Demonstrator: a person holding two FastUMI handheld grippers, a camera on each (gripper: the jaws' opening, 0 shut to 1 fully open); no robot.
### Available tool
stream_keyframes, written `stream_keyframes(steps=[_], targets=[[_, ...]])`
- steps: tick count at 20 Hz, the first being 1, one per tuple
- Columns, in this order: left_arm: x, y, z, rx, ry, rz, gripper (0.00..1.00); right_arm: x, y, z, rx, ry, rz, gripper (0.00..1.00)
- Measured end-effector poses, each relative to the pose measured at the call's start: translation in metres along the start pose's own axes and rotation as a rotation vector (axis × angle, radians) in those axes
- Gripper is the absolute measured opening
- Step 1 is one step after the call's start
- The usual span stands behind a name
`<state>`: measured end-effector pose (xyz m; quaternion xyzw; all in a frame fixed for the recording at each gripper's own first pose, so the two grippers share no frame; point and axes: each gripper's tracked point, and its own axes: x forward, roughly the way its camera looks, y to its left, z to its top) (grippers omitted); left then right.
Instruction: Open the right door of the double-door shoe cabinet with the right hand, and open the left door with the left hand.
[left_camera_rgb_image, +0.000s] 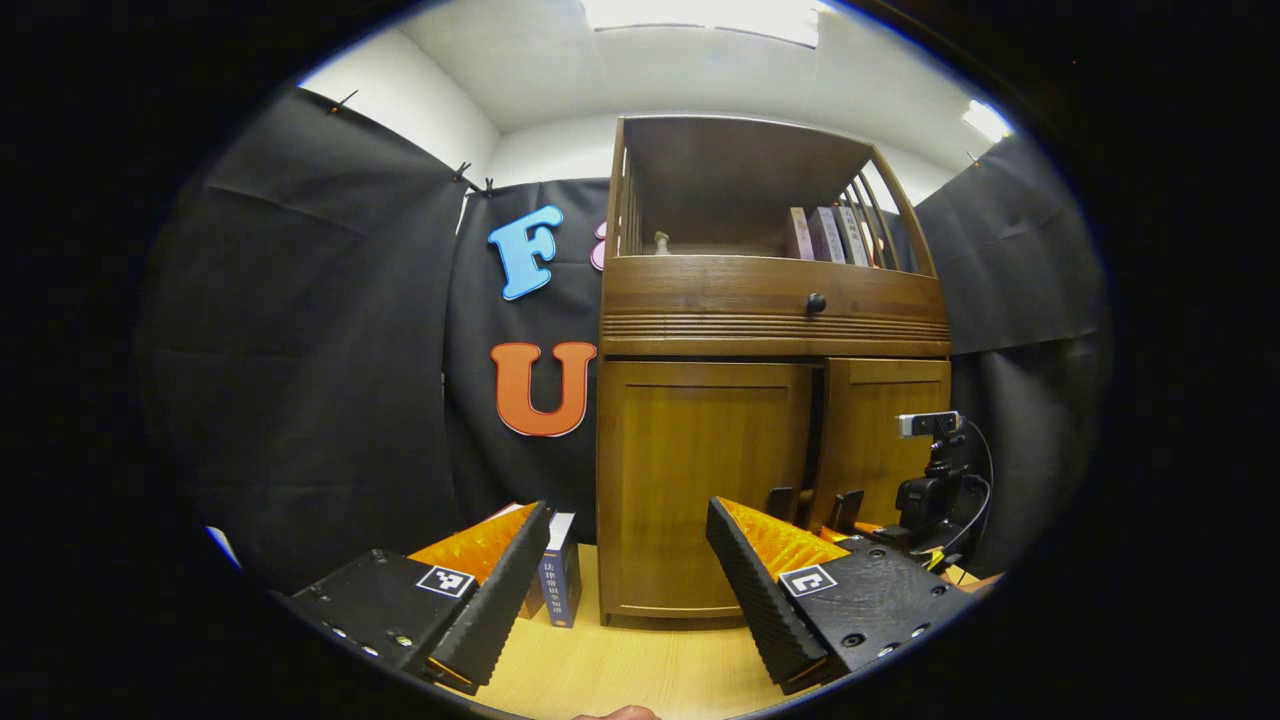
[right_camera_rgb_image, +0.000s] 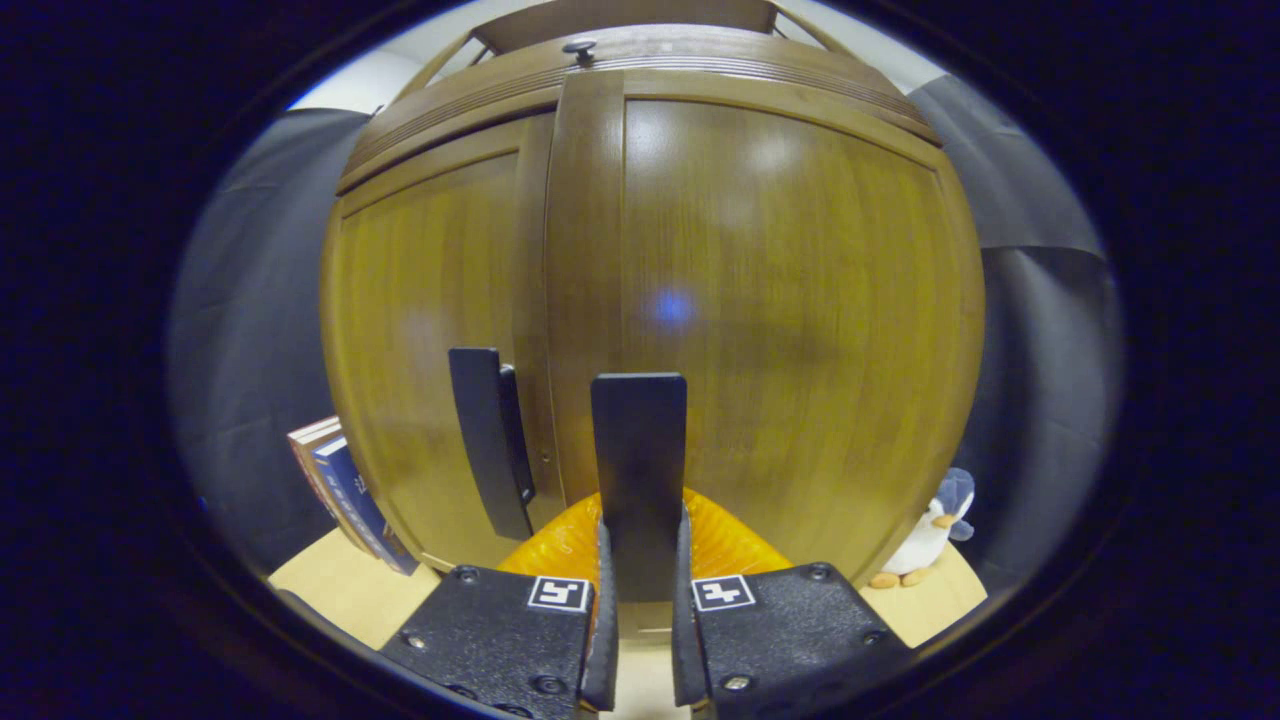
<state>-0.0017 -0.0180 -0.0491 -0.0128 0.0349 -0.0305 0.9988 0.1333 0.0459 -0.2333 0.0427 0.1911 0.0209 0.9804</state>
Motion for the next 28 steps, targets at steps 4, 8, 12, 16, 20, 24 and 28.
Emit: stream_keyframes(steps=[4,8,12,16,20,24,28], targets=[[-0.003,-0.017,-0.002,0.003,0.009,-0.029,0.95,-0.019,-0.003,-0.005,-0.003,0.001,0.006,0.24],[-0.007,-0.033,-0.002,0.009,0.011,-0.05,0.95,-0.04,-0.01,-0.01,-0.007,0.005,0.027,0.24],[-0.009,-0.048,-0.002,0.014,0.013,-0.072,0.95,-0.063,-0.02,-0.015,-0.008,0.002,0.042,0.24],[-0.009,-0.071,-0.007,0.01,0.029,-0.113,0.95,-0.089,-0.033,-0.019,-0.012,-0.001,0.047,0.24],[-0.008,-0.099,-0.012,0.021,0.037,-0.161,0.95,-0.11,-0.048,-0.025,-0.015,0.006,0.044,0.24],[-0.006,-0.129,-0.016,0.033,0.042,-0.223,0.95,-0.131,-0.068,-0.029,-0.026,0.012,0.029,0.24],[-0.002,-0.15,-0.018,0.038,0.039,-0.262,0.95,-0.149,-0.089,-0.033,-0.028,0.025,-0.017,0.24]])
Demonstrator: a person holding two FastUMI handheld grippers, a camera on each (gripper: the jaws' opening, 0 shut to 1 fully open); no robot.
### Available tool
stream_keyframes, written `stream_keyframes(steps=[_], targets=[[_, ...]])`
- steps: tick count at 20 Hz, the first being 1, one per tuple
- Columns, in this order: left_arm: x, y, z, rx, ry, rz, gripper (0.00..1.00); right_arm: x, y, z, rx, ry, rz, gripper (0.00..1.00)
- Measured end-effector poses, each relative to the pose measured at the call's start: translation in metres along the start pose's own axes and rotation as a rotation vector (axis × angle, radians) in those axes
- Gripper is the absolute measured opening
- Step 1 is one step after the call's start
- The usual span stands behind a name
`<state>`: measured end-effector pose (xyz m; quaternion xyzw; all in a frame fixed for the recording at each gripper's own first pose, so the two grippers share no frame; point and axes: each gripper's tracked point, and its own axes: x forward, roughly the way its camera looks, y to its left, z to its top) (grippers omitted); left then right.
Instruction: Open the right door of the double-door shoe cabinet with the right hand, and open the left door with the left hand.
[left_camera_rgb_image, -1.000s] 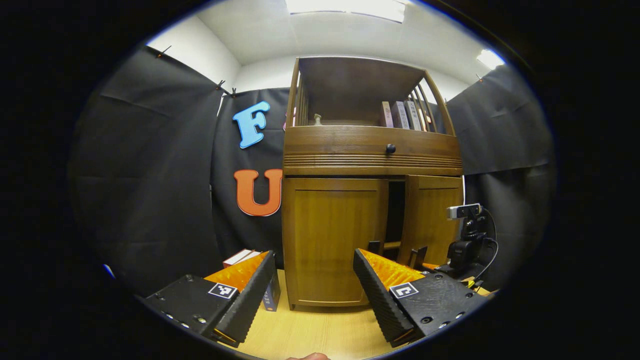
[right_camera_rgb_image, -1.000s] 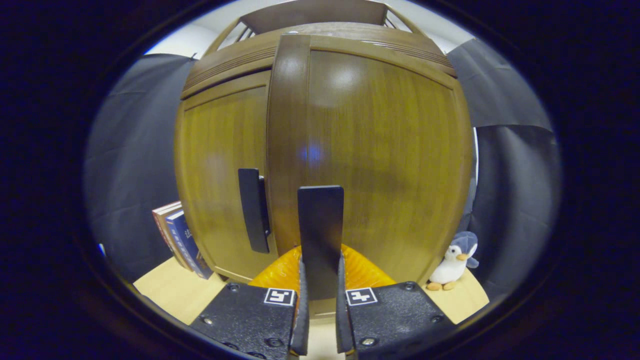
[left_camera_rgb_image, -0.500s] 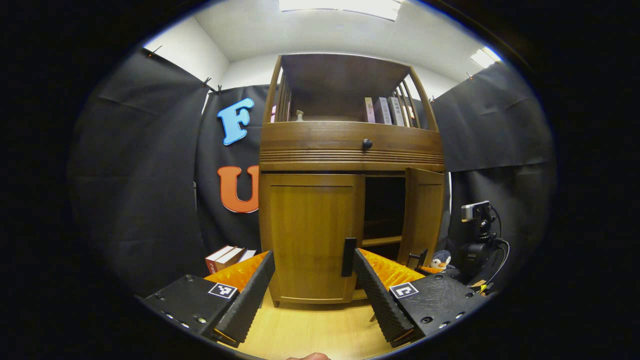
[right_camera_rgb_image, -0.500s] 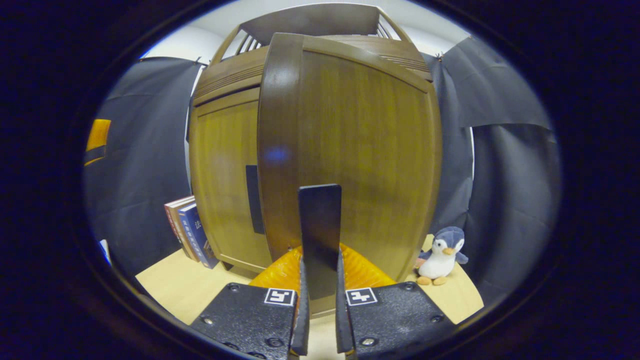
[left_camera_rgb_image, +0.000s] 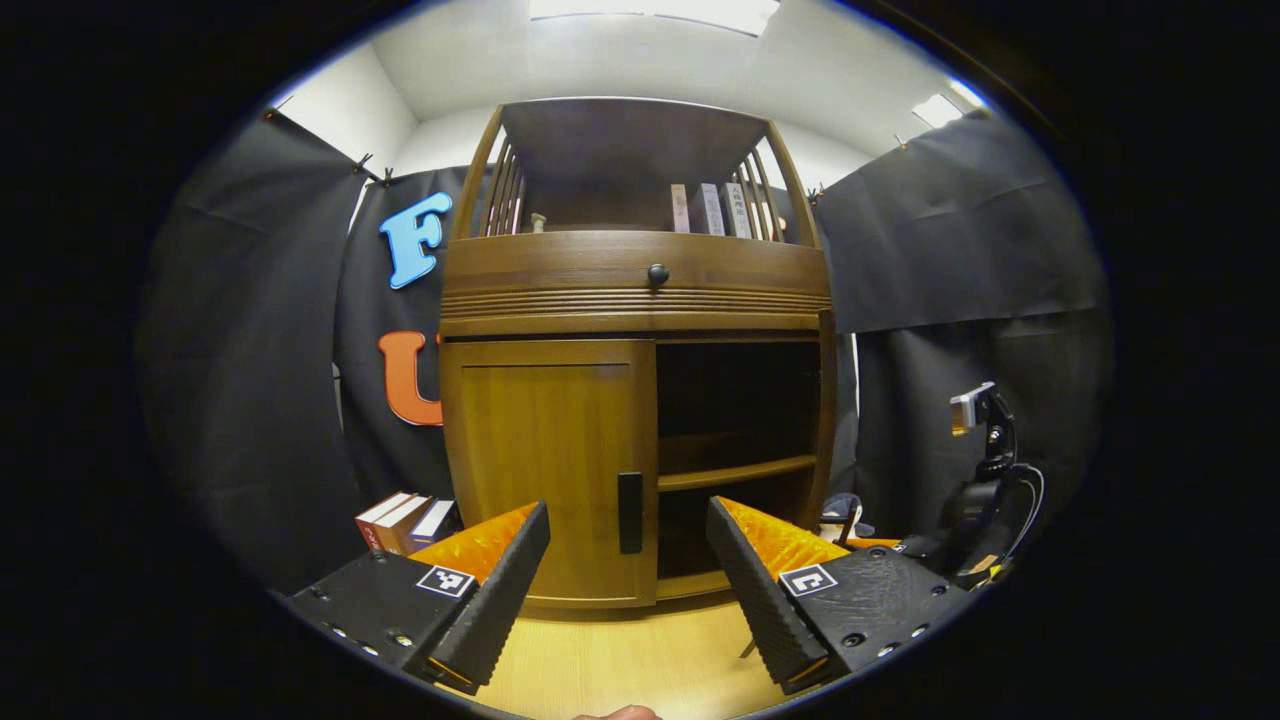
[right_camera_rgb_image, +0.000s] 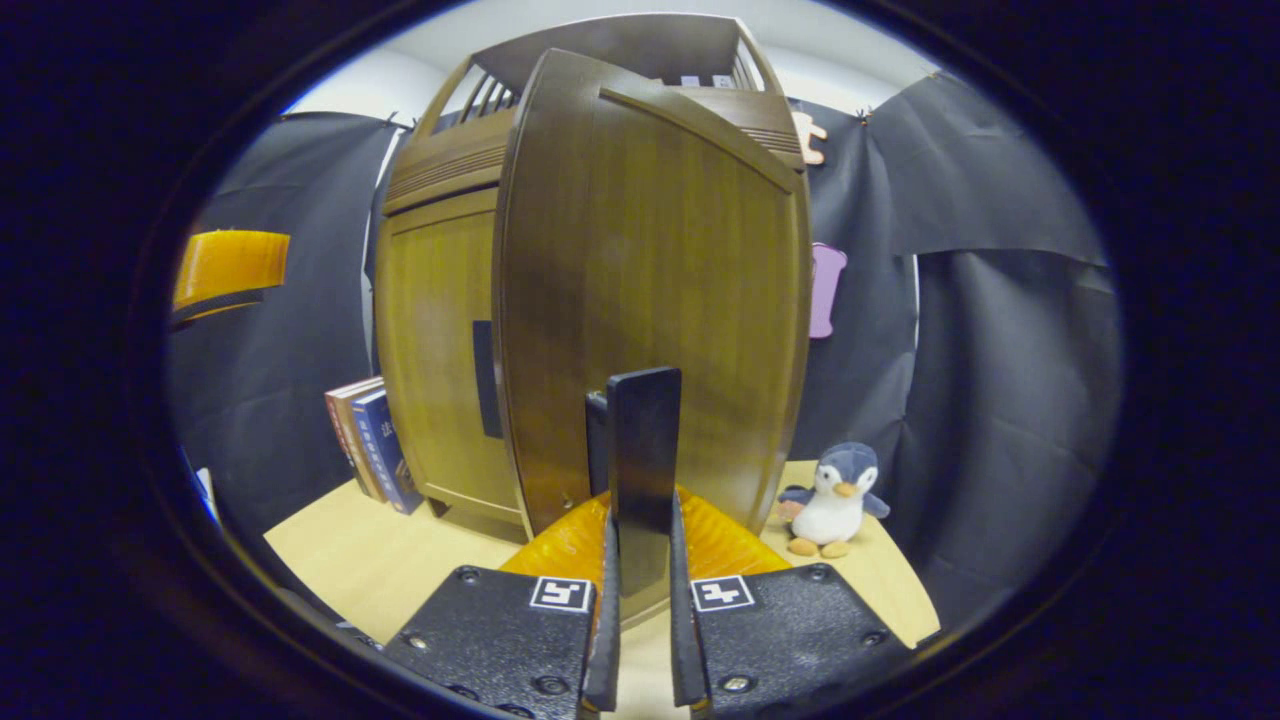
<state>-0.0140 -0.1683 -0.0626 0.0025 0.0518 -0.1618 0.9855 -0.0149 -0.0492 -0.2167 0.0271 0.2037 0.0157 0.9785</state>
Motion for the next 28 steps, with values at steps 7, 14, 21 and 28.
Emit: stream_keyframes(steps=[7,14,21,28], targets=[[0.017,-0.034,-0.006,-0.004,0.017,-0.068,0.95,-0.027,-0.045,-0.006,0.001,0.033,-0.074,0.18],[0.03,-0.072,-0.007,0.002,0.027,-0.147,0.95,-0.042,-0.083,-0.009,0.004,0.042,-0.156,0.12],[0.042,-0.093,-0.015,0.01,0.045,-0.189,0.95,-0.06,-0.132,-0.02,0.039,0.08,-0.218,0.06],[0.057,-0.094,-0.026,-0.004,0.079,-0.182,1.0,-0.073,-0.164,-0.025,0.045,0.084,-0.276,0.04]])
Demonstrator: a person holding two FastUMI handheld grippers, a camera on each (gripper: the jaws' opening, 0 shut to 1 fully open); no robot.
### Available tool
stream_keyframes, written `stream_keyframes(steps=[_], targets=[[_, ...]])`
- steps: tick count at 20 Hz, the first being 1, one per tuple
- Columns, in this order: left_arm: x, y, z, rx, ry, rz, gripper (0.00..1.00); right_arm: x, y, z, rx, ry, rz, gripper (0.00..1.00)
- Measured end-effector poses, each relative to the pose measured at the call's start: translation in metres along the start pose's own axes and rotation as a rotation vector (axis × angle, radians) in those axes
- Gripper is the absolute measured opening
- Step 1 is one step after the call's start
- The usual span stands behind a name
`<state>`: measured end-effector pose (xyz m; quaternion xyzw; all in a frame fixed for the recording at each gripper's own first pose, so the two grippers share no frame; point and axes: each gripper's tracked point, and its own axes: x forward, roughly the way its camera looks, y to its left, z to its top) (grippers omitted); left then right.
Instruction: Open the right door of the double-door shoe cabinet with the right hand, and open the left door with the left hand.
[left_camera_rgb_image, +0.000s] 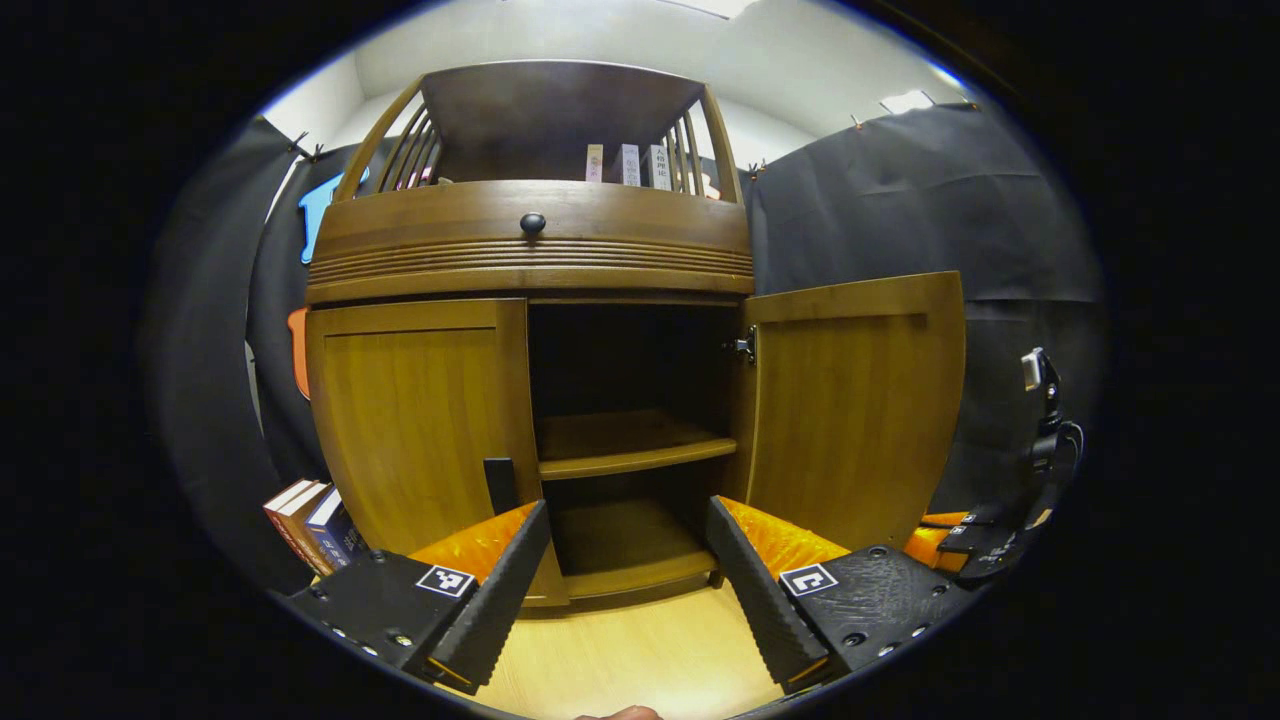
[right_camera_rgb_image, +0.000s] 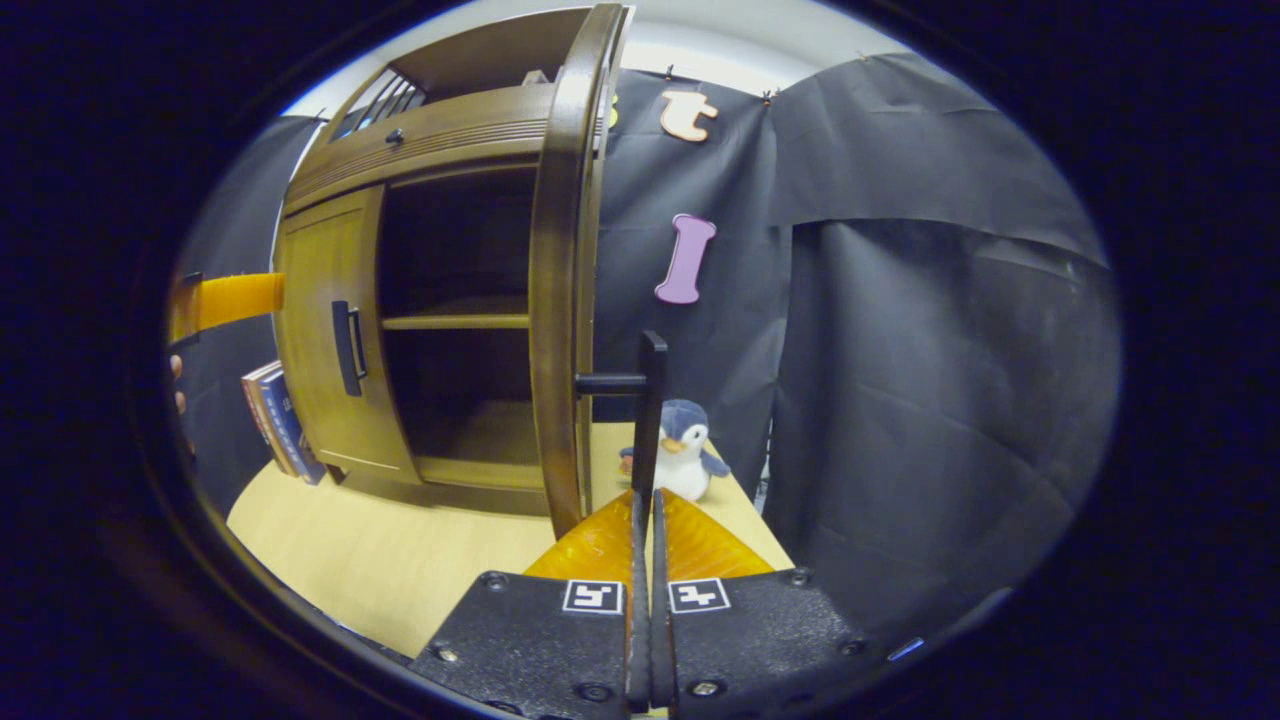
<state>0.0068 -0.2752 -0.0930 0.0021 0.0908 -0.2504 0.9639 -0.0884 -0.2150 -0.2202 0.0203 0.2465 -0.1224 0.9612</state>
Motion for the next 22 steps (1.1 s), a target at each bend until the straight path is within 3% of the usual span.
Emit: stream_keyframes(steps=[1,7,12,13,14,17,19,20,21,22], targets=[[0.002,0.001,-0.002,-0.001,0.006,0.002,0.95,-0.001,-0.006,-0.001,0.005,0.005,-0.011,0.04],[0.021,0.024,-0.008,0.015,0.026,0.054,0.95,-0.016,-0.023,0.006,0.04,-0.021,-0.025,0.04],[0.044,0.064,-0.02,-0.024,0.064,0.123,0.96,-0.035,-0.042,0.027,0.062,-0.094,-0.083,0.01],[0.048,0.072,-0.023,-0.019,0.071,0.142,1.0,-0.039,-0.045,0.031,0.067,-0.109,-0.09,0.01],[0.053,0.08,-0.027,-0.017,0.075,0.156,0.96,-0.042,-0.047,0.035,0.069,-0.122,-0.099,0.04],[0.076,0.102,-0.044,-0.031,0.095,0.182,0.96,-0.056,-0.045,0.045,0.065,-0.159,-0.097,0.04],[0.092,0.11,-0.052,-0.05,0.095,0.18,0.96,-0.063,-0.041,0.047,0.057,-0.168,-0.084,0.06],[0.099,0.114,-0.054,-0.06,0.093,0.178,0.87,-0.065,-0.037,0.049,0.052,-0.169,-0.08,0.08],[0.107,0.115,-0.056,-0.068,0.091,0.173,0.95,-0.063,-0.034,0.05,0.048,-0.166,-0.08,0.14],[0.115,0.118,-0.058,-0.077,0.092,0.173,0.95,-0.064,-0.032,0.05,0.046,-0.162,-0.087,0.27]])
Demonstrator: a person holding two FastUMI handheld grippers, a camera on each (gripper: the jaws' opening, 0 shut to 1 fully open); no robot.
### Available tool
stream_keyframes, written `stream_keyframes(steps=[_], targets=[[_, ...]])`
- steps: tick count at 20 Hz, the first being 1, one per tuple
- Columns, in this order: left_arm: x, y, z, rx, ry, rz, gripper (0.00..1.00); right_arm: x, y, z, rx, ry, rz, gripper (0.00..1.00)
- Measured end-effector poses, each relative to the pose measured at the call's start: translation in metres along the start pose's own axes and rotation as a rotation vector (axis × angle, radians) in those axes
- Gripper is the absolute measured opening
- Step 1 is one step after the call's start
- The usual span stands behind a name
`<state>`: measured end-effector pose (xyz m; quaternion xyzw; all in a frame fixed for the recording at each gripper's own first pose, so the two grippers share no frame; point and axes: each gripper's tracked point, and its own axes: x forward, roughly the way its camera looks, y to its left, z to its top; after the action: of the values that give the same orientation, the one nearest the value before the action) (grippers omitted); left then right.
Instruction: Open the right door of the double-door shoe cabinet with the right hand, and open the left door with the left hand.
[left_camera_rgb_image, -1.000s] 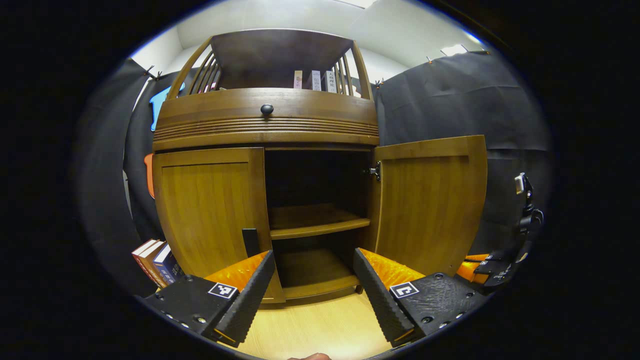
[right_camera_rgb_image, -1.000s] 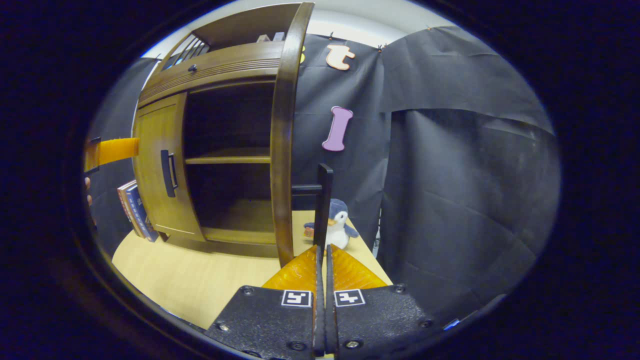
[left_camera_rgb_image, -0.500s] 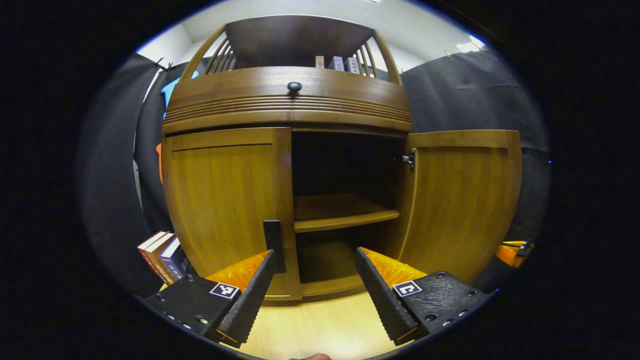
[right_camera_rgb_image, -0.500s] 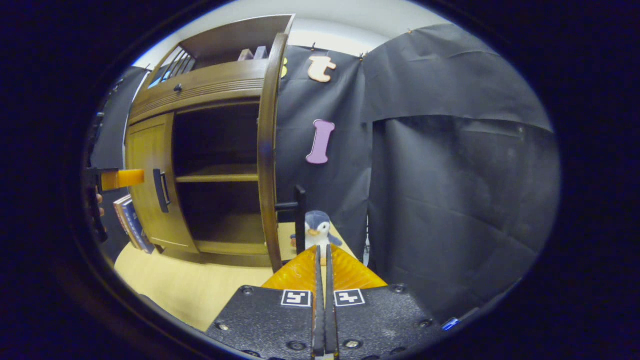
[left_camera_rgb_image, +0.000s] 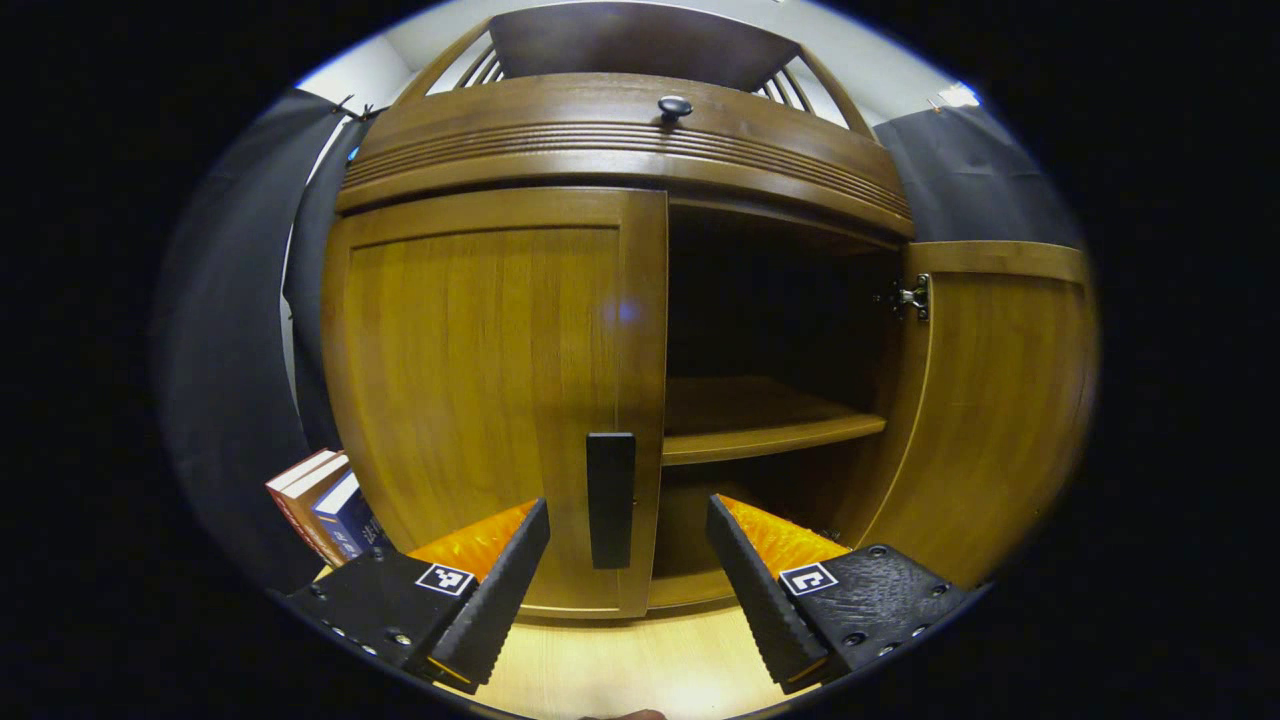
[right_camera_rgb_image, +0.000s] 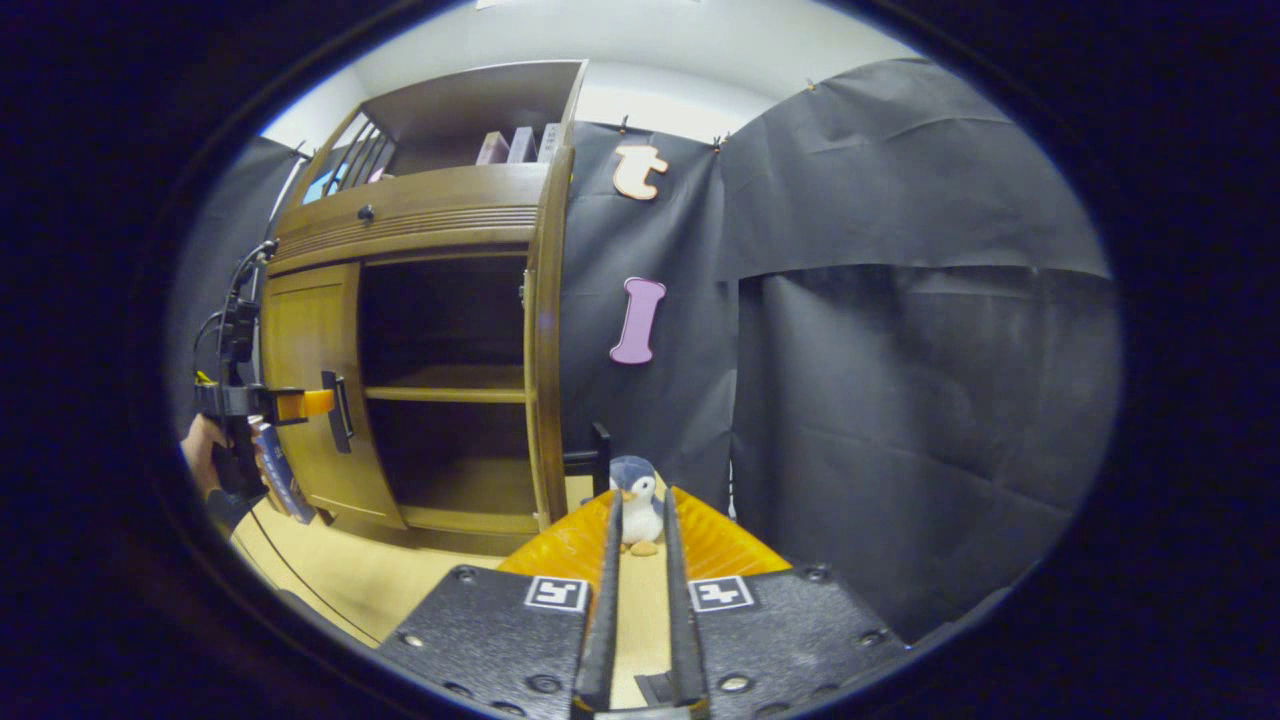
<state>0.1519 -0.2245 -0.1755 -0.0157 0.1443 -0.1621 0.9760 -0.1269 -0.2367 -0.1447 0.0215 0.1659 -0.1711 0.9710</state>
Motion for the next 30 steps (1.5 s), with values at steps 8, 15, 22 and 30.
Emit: stream_keyframes(steps=[8,15,22,30], targets=[[0.045,0.011,-0.014,0.046,-0.016,0.025,0.95,-0.018,0.023,0.012,0.0,-0.023,0.033,0.54],[0.069,0.026,-0.027,0.029,-0.002,0.044,0.55,-0.022,0.035,0.011,0.01,-0.03,0.048,0.6],[0.073,0.015,-0.025,0.028,-0.039,0.027,0.35,-0.023,0.036,0.006,0.018,-0.01,0.061,0.63],[0.072,0.015,-0.027,0.042,-0.023,-0.002,0.22,-0.017,0.054,0.003,-0.014,0.003,0.115,0.6]])
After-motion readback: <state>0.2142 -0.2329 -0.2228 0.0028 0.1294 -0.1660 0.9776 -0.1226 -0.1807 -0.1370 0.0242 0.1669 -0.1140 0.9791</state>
